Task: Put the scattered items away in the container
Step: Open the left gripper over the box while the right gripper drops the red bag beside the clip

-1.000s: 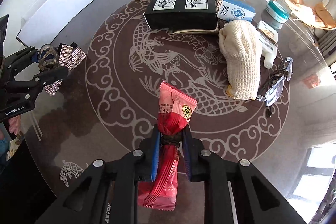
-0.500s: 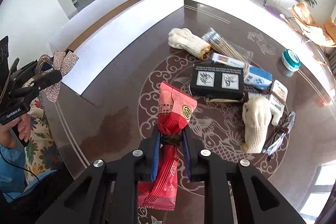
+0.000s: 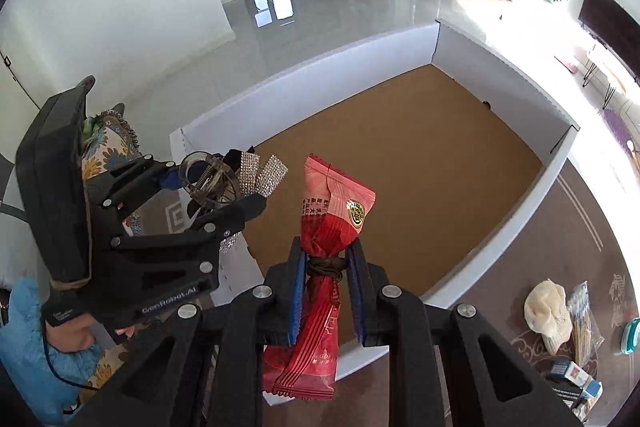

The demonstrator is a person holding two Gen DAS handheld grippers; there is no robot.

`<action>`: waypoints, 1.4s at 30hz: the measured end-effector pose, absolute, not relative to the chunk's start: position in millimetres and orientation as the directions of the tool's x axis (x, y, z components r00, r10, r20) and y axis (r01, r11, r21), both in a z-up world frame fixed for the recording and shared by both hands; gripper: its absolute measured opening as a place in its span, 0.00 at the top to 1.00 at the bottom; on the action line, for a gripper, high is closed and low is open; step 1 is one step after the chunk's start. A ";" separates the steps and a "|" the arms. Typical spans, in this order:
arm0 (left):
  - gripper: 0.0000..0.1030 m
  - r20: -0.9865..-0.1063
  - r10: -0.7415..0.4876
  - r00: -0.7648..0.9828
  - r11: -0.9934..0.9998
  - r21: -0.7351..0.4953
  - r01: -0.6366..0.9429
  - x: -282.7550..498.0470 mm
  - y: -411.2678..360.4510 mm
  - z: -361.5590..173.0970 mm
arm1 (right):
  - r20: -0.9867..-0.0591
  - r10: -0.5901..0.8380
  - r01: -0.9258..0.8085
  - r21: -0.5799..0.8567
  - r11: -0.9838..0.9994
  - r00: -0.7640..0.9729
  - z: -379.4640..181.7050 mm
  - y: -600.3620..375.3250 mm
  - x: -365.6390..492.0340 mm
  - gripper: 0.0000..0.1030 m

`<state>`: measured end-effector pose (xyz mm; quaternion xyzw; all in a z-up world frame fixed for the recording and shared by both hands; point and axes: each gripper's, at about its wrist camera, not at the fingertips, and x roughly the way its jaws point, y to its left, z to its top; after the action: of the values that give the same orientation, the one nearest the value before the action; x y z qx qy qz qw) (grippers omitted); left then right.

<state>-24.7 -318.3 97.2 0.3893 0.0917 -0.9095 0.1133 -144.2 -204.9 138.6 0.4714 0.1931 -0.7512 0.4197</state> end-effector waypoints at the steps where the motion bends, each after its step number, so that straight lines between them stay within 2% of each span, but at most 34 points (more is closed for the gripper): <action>1: 0.48 -0.735 -0.135 -0.664 -0.955 -0.081 0.285 -26.2 -319.9 91.9 | -0.868 -0.453 0.807 0.115 -0.579 -0.201 127.5 -213.7 -146.1 0.80; 5: 0.48 -0.763 -0.166 -0.625 -0.950 -0.047 0.310 -35.6 -323.1 76.1 | -0.877 -0.417 0.788 0.076 -0.611 -0.238 87.8 -224.6 -146.9 0.77; 8: 0.45 -0.774 -0.185 -0.605 -0.949 -0.019 0.314 -46.6 -323.4 71.1 | -0.904 -0.363 0.787 0.053 -0.615 -0.223 67.6 -226.9 -149.1 0.65; 9: 0.41 -0.774 -0.194 -0.603 -0.949 -0.008 0.315 -50.3 -323.5 69.9 | -0.904 -0.357 0.790 0.037 -0.612 -0.234 65.1 -226.0 -146.9 0.63; 11: 0.30 -0.771 -0.193 -0.607 -0.950 -0.009 0.313 -57.3 -324.5 67.0 | -0.909 -0.338 0.797 0.011 -0.603 -0.243 59.1 -224.6 -141.9 0.49; 12: 0.25 -0.773 -0.189 -0.606 -0.951 -0.009 0.308 -60.8 -324.4 64.5 | -0.915 -0.319 0.802 -0.008 -0.597 -0.247 54.6 -224.1 -138.5 0.47; 14: 0.25 -0.787 -0.190 -0.588 -0.956 0.011 0.294 -68.8 -323.9 57.7 | -0.920 -0.279 0.823 -0.074 -0.564 -0.274 46.5 -224.3 -127.1 0.45; 22: 0.24 -0.812 -0.248 -0.528 -0.967 0.181 0.177 -77.4 -308.9 46.4 | -0.916 -0.295 0.830 -0.070 -0.553 -0.274 50.9 -207.2 -121.8 0.49; 33: 0.24 -0.815 -0.251 -0.522 -0.968 0.195 0.161 -41.0 -297.5 50.4 | -0.924 -0.299 0.856 -0.053 -0.515 -0.237 50.3 -195.9 -93.2 0.50; 39: 0.23 -0.739 -0.330 -0.587 -0.944 0.247 0.220 -20.8 -291.2 61.9 | -0.916 -0.315 0.831 -0.034 -0.556 -0.248 62.4 -183.0 -87.7 0.51; 42: 0.23 -0.666 -0.339 -0.665 -0.939 0.202 0.277 5.2 -285.6 89.0 | -0.876 -0.386 0.807 -0.008 -0.590 -0.290 99.0 -161.8 -98.7 0.44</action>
<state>5.2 -285.6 89.0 0.3728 -0.0415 -0.9114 0.1691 -98.7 -161.8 99.0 0.4519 0.2333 -0.7686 0.3881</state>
